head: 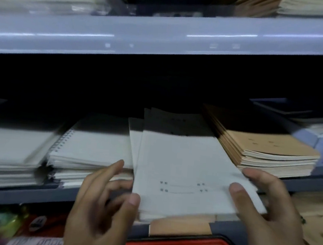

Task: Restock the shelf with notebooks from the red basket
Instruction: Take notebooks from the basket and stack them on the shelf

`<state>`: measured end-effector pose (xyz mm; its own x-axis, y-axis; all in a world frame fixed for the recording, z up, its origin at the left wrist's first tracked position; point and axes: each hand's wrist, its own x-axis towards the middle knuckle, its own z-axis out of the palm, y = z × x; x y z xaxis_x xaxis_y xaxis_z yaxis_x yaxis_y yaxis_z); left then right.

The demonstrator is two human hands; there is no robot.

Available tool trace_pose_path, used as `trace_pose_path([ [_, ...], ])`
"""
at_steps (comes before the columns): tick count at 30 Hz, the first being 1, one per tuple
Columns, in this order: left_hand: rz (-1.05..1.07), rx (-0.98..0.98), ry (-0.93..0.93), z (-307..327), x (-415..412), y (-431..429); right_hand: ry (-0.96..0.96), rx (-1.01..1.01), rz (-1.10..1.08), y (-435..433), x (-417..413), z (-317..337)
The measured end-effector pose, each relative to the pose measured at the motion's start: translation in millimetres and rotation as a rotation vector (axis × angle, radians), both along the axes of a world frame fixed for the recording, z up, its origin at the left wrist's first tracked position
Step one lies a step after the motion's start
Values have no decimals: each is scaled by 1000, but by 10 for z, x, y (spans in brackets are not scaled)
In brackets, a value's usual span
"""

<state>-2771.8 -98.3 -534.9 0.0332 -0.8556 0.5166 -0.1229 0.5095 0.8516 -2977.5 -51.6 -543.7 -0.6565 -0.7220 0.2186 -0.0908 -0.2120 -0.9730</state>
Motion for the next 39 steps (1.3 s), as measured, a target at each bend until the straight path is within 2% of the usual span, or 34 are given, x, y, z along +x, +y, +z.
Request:
trace_pose_path([
  [3, -100, -152, -155, -197, -23, 20, -57, -115, 34, 75, 148, -6],
  [5, -14, -255, -351, -270, -22, 10, -70, -128, 42, 83, 200, -55],
  [8, 51, -296, -425, -307, -42, 31, -39, -89, 4, 40, 178, -130],
  [16, 137, -229, -521, -196, -157, -252, 343, 60, -71, -184, 5, -93],
  [19, 171, -183, -614, -159, -224, -352, 518, 143, -81, -299, -59, -155],
  [25, 307, -236, -868, -145, -290, -468, 701, 295, 5, -332, -40, -237],
  [30, 256, -205, -796, -142, -255, -521, 751, 281, 10, -337, -117, -331],
  [33, 226, -193, -602, -162, -274, -428, 723, 246, 16, -302, -40, -329],
  [37, 263, -386, -474, -428, -272, -181, 823, 19, -9, -117, 295, -445],
  [39, 163, -272, -482, -746, -236, -69, 841, 40, 92, -23, 498, -657],
])
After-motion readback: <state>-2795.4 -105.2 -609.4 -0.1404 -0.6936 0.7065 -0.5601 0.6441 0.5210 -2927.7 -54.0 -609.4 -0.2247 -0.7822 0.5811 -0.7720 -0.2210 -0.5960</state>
